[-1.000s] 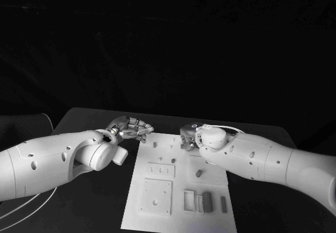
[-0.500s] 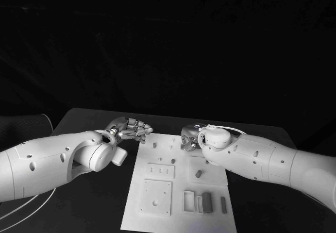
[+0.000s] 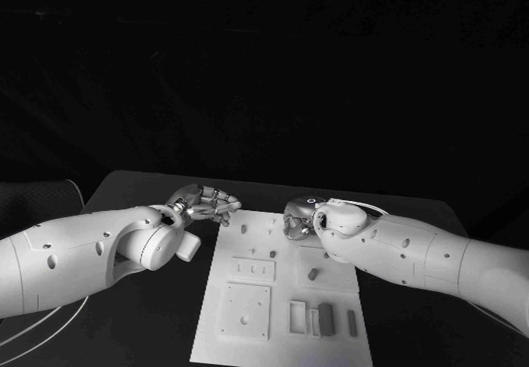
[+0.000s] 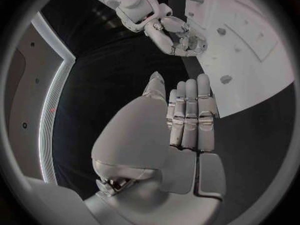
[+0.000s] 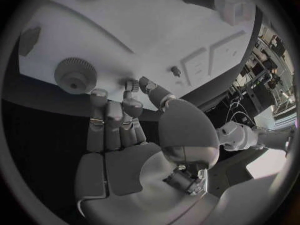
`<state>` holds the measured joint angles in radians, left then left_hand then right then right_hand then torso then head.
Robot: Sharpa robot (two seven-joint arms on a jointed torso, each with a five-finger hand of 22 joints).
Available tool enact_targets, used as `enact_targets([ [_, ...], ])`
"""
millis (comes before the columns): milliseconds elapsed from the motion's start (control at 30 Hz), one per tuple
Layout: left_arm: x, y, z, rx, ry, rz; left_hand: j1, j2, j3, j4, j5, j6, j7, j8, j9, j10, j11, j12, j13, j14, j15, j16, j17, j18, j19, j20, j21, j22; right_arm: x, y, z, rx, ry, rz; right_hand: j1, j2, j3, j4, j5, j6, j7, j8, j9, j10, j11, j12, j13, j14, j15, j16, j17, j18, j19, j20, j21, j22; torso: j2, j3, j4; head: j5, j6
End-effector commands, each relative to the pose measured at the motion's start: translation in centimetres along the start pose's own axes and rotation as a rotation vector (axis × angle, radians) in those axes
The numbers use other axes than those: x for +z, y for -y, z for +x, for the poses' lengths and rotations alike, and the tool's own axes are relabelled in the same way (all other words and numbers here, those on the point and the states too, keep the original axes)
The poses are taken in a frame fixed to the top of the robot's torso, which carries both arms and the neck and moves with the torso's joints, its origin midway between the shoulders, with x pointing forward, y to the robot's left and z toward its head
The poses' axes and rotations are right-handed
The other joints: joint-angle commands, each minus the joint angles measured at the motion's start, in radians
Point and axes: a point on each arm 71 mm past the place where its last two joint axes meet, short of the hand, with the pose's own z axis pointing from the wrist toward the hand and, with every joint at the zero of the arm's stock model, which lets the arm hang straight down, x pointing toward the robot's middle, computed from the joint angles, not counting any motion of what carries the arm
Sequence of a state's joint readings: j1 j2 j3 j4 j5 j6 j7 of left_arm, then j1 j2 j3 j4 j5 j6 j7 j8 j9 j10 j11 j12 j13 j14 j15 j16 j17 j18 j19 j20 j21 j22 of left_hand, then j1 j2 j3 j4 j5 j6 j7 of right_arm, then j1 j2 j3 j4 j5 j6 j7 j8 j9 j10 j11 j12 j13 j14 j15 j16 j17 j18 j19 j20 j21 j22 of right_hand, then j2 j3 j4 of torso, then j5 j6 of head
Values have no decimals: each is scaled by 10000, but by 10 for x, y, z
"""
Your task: Assemble the parts on the task board
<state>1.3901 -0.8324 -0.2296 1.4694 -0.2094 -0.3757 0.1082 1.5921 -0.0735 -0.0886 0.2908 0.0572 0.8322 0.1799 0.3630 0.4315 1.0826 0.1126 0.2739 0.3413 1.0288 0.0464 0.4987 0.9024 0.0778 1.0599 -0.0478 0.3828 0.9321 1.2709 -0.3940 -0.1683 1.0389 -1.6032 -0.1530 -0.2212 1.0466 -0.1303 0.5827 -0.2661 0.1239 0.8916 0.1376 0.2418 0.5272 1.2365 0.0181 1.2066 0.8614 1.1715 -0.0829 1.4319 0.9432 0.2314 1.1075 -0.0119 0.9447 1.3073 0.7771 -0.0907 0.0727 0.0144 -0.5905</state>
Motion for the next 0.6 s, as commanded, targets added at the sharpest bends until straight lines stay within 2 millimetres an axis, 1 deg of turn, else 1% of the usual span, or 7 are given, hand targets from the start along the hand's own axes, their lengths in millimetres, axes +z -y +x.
enact_targets([
  [33, 0, 2, 2, 1, -51, 85, 85, 6, 17, 4, -1, -96, 9, -41, 13, -90, 14, 2, 9, -54, -10, 4, 9, 169, -16, -63, -43, 9, 1, -2, 1, 155, 201, -226, -60, -12, 36, -3, -53, -50, 29, -66, -17, 0, 93, -38, -17, -15, 72, -8, -10, 304, 21, -21, -40, 128, -2, -3, 9, 13, 17],
  [133, 1, 2, 1, 7, -41, 86, 86, 6, 17, 4, -1, -97, 9, -42, 14, -92, 14, 2, 10, -54, -10, 4, 9, 169, -16, -63, -44, 10, 2, 0, 3, 136, 203, -146, -48, 8, 51, -4, -60, -60, 31, -73, -23, 0, 95, -36, -17, -14, 73, -5, -10, 304, 23, -24, -40, 129, -1, -5, 13, 14, -17],
  [233, 1, 2, 2, 5, -61, 83, 86, 6, 17, 4, -1, -99, 10, -43, 14, -94, 15, 2, 10, -54, -9, 4, 9, 169, -16, -63, -44, 10, 4, 2, 6, 115, 132, -62, -24, 50, 76, -13, -51, -61, 32, -76, -30, 1, 96, -32, -17, -12, 74, 2, -9, 304, 28, -30, -39, 131, 0, -1, 10, 12, 1],
  [333, 1, 2, 2, 7, -62, 87, 88, 6, 17, 4, -1, -102, 11, -45, 15, -97, 16, 1, 11, -54, -9, 3, 9, 169, -16, -63, -45, 11, 5, 4, 10, 127, 78, 9, -14, 96, 89, -19, -44, -55, 33, -73, -34, 3, 97, -26, -15, -11, 75, 8, -8, 304, 32, -33, -36, 135, -1, -6, 9, -2, -14],
  [400, 1, 2, 2, 8, -70, 90, 88, 6, 17, 5, -1, -103, 12, -46, 15, -98, 17, 1, 11, -54, -9, 3, 9, 169, -16, -62, -45, 11, 5, 5, 12, 133, 59, 21, -12, 108, 91, -23, -42, -51, 33, -72, -35, 4, 97, -23, -14, -10, 75, 11, -7, 304, 34, -33, -35, 136, -1, -9, 5, 26, -41],
  [467, 1, 2, 3, 9, -82, 87, 88, 6, 17, 5, -1, -104, 13, -46, 16, -100, 18, 1, 11, -54, -9, 3, 9, 169, -16, -62, -46, 12, 5, 4, 13, 140, 43, 15, 1, 144, 98, -41, -35, -29, 30, -60, -34, 7, 94, -16, -12, -6, 74, 18, -6, 304, 38, -37, -31, 140, 2, -2, 8, 63, -57],
  [600, 2, 2, 2, 10, -65, 82, 89, 7, 18, 5, -1, -106, 13, -47, 17, -101, 18, 0, 12, -54, -9, 3, 9, 169, -16, -62, -47, 12, 5, 6, 13, 127, 62, 51, 43, 239, 117, -105, 2, 65, 11, -10, -22, 7, 77, -2, -7, -4, 65, 31, -5, 304, 39, -44, -24, 150, 2, 1, 19, 61, -45],
])
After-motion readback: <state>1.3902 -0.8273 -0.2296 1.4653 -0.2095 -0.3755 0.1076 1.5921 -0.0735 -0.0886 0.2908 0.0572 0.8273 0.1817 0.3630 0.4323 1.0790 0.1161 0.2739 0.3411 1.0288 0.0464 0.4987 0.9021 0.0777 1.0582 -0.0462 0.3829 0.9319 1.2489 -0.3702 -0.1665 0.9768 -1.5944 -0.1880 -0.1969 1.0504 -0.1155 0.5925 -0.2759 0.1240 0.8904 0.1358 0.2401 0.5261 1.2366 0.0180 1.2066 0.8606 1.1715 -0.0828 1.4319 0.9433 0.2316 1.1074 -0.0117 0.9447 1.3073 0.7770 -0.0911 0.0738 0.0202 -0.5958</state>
